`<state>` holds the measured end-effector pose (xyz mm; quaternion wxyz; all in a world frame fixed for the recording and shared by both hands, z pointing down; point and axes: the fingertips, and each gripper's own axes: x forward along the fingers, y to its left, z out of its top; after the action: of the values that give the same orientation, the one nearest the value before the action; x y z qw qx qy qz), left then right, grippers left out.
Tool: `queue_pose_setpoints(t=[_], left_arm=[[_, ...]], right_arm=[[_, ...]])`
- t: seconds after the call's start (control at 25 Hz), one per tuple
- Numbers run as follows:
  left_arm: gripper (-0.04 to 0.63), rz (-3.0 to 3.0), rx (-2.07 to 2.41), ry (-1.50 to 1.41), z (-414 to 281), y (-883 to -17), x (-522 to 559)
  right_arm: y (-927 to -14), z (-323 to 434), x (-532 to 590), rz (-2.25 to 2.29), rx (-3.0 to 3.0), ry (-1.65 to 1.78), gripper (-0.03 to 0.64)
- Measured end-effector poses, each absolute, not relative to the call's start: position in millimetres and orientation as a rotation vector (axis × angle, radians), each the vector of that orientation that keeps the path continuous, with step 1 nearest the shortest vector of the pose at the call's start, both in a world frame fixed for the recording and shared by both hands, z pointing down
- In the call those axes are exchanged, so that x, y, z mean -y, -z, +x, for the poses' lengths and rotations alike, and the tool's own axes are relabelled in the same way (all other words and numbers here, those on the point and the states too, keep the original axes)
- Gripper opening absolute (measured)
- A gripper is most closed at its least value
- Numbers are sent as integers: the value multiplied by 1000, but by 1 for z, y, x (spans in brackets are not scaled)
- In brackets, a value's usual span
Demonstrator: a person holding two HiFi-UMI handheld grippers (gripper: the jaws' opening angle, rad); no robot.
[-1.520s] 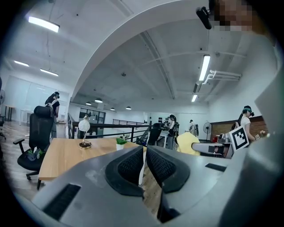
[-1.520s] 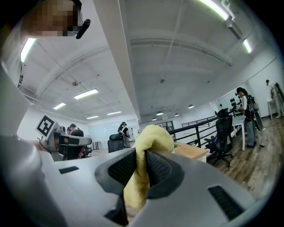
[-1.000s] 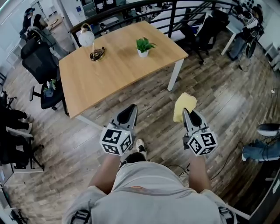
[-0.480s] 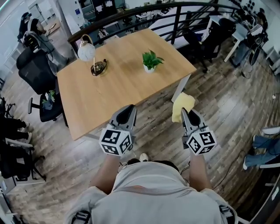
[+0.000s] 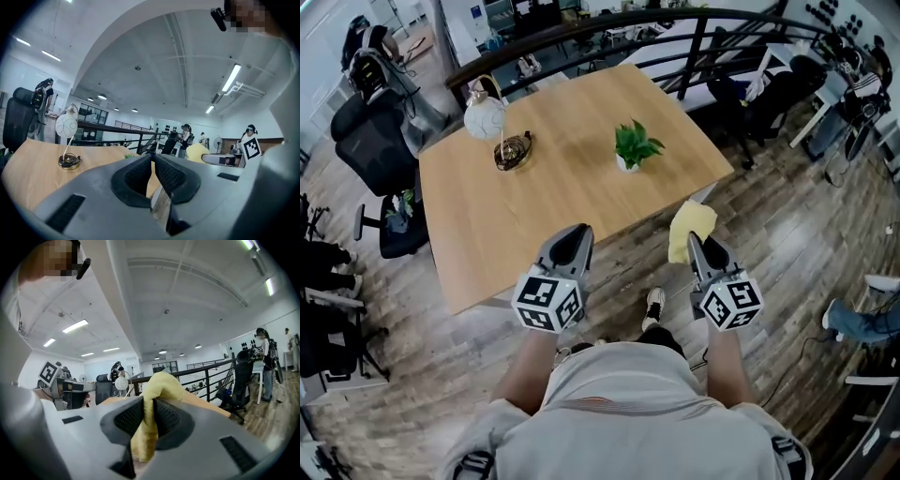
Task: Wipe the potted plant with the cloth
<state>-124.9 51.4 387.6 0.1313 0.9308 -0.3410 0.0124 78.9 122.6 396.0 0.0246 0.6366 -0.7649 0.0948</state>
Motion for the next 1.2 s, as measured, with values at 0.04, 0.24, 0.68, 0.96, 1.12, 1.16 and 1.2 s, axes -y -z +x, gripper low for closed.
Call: queue_pose_setpoints(t=[0.04, 0.24, 0.68, 0.96, 1.12, 1.16, 1.2], left_arm=[[34, 2697, 1006, -36, -120, -389, -43], [34, 2658, 1099, -30, -88, -384, 8], [34, 2553, 1287, -82, 0, -381, 117], [34, 2462, 1326, -141, -2, -417, 158], [34, 2429, 1289, -135, -13, -435, 187], [34, 2426, 1273, -134, -15, -440, 194], [34, 2426, 1257, -135, -18, -444, 201]], right_arm=[[-398, 84, -112, 1953, 2376, -296, 107], [-394, 123, -47, 1869, 2436, -297, 107], [-394, 228, 96, 1684, 2541, -362, 107], [-425, 229, 153, 1628, 2549, -439, 107], [-429, 213, 182, 1616, 2518, -434, 107], [-429, 208, 189, 1618, 2507, -431, 107], [-429, 204, 195, 1618, 2497, -426, 107]])
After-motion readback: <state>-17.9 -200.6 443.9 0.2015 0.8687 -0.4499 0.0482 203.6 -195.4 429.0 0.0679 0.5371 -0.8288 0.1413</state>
